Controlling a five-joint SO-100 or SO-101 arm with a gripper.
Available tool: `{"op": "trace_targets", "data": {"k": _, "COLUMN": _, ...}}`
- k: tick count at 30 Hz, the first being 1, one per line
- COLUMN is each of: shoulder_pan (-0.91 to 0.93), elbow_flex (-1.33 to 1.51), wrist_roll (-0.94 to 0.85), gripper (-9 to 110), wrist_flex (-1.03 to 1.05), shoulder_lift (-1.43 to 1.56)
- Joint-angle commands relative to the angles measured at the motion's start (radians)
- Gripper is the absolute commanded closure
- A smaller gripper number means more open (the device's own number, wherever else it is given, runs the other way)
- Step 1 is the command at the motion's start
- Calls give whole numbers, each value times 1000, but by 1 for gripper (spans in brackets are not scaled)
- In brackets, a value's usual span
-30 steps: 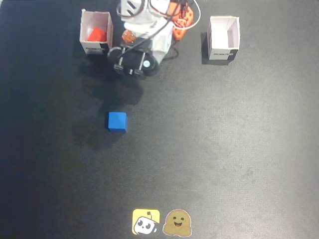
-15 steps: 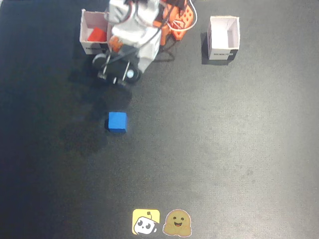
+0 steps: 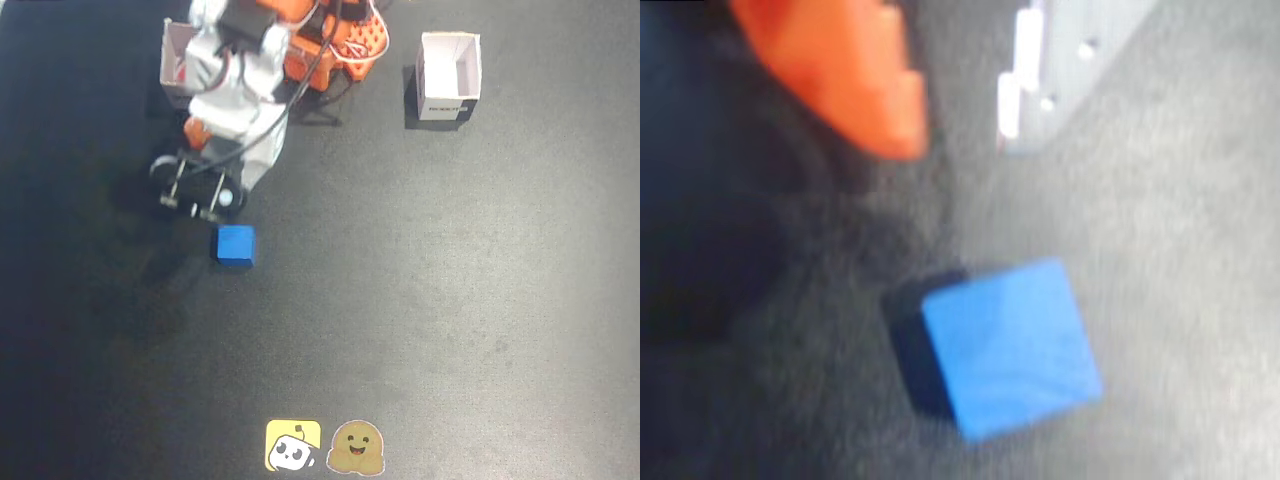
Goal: Put the red cube in the right box and the blue cube in the left box.
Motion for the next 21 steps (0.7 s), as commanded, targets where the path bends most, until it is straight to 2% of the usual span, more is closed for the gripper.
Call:
{"op": "trace_targets", "data": {"k": 1, "shoulder_pan": -3, "elbow_flex": -89, "wrist_roll": -9, "gripper": 92, "wrist_flex": -23, "shoulder_lift": -55}}
{"op": "trace_targets", "data": {"k": 21, "shoulder_pan": -74, "elbow_flex": -115, "wrist_roll": -58, "gripper": 81, "wrist_flex": -166, "shoulder_lift": -196}}
